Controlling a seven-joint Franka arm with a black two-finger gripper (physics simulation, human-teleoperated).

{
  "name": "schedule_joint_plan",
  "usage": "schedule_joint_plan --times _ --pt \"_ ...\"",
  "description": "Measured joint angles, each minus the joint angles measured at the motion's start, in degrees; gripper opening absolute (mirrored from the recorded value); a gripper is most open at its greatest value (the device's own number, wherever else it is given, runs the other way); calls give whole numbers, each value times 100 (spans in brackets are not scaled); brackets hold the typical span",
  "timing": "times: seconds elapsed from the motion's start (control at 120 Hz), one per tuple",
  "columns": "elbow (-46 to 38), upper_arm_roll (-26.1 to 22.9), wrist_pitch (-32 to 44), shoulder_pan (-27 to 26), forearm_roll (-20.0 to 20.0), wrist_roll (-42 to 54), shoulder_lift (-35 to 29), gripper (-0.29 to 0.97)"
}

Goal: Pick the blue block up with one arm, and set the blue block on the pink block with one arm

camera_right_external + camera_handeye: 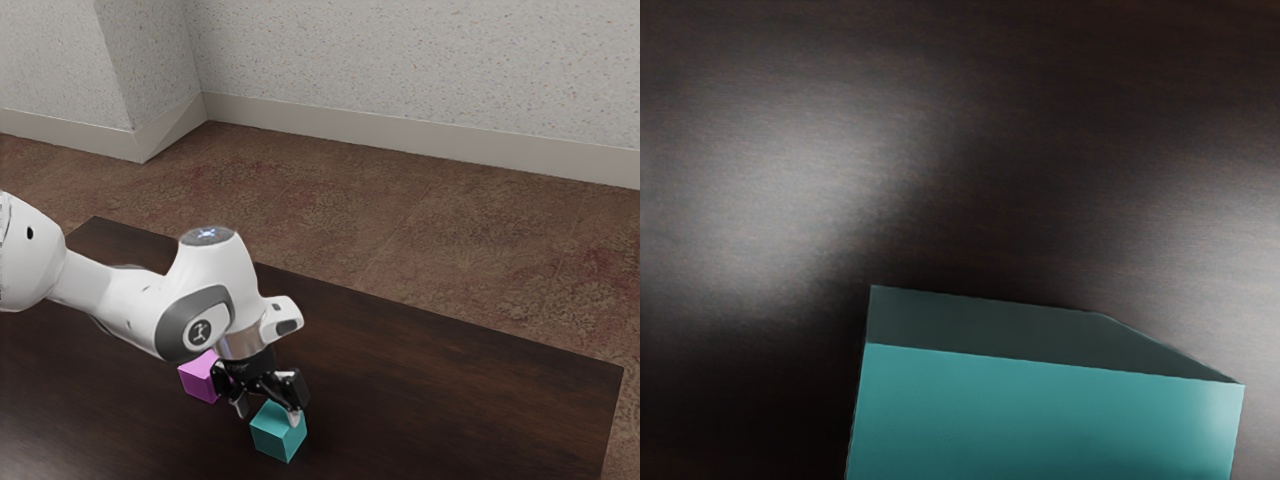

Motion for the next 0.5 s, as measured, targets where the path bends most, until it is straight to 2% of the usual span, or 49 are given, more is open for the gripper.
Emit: schedule_joint_plan --times 0.283,0.5 --pt "13 0 189 78 -5 16 244 68" --pt "12 0 272 -97 10 23 366 68"
